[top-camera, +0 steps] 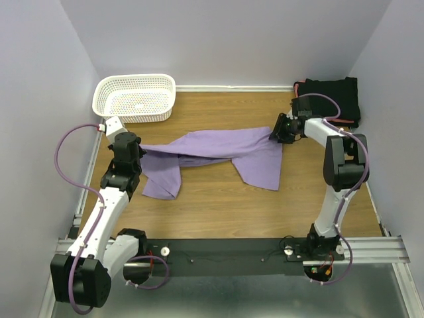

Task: Fold and stack the t-shirts
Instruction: Flatten the tshirt out

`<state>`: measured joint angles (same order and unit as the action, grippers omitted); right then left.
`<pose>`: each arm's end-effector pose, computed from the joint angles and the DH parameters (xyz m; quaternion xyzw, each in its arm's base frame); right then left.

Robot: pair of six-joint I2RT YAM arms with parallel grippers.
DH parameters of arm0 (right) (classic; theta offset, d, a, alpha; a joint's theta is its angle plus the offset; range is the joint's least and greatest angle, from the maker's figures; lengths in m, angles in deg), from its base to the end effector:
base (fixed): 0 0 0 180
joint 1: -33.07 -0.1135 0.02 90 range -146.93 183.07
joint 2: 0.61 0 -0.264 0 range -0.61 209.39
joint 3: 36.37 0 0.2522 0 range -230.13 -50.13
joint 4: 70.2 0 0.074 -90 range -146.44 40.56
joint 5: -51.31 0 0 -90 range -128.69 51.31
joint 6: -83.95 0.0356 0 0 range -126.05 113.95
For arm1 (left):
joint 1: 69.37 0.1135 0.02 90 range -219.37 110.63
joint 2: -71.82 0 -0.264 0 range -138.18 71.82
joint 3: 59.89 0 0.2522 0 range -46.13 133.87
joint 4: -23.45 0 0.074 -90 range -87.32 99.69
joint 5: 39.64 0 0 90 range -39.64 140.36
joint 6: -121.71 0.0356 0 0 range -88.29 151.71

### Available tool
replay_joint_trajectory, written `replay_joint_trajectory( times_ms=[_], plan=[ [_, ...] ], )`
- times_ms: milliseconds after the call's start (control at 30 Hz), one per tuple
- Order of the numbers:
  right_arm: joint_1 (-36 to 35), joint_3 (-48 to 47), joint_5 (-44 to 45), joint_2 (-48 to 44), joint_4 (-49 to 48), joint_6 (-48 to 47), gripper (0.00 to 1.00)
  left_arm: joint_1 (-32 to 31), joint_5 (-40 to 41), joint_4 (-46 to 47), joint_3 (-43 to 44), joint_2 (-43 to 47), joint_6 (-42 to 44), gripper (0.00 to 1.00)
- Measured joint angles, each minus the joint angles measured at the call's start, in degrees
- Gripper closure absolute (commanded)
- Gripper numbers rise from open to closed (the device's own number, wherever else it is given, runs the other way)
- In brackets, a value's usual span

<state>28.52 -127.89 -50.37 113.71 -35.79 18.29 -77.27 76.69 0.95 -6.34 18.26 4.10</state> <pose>0.4183 0.0405 0.1648 0.1357 0.9451 0.1646 0.2476 0.2134 -0.0137 0.2853 -0.2632 0.7761 0.0154 0.5729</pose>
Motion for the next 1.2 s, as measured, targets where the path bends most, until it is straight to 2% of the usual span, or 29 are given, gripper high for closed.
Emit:
replay_joint_trajectory(
  times_ms=[67,133,233,267,400,633,967,1200],
  plan=[
    [0.00,0.07,0.35,-1.16,0.02,-0.52,0.35,0.00,-0.02,0.02,0.00,-0.07,0.02,1.00],
    [-0.22,2.16,0.85,-5.03,-0.15,-1.01,0.32,0.00,-0.02,0.02,0.00,-0.11,0.00,1.00],
    [-0.33,6.58,2.10,-11.82,0.68,-1.01,0.32,0.00,-0.04,0.07,0.00,-0.17,0.02,1.00],
    [-0.46,9.70,2.47,-17.03,1.79,-0.98,0.32,0.00,-0.04,0.07,0.00,-0.24,0.02,1.00],
    [-3.43,15.52,6.73,-24.61,6.01,-1.27,0.32,0.00,-0.07,0.07,0.00,-0.31,0.02,1.00],
    [-13.46,20.63,14.60,-25.07,14.69,-0.52,0.33,0.00,-0.09,0.04,0.00,-0.31,0.04,1.00],
    [-16.50,24.02,18.95,-24.37,17.46,1.60,0.42,0.00,-0.09,0.04,0.00,-0.31,0.04,1.00],
    [-17.38,25.03,18.97,-23.06,17.27,2.67,0.44,0.00,-0.09,0.04,0.00,-0.28,0.07,1.00]
  ],
)
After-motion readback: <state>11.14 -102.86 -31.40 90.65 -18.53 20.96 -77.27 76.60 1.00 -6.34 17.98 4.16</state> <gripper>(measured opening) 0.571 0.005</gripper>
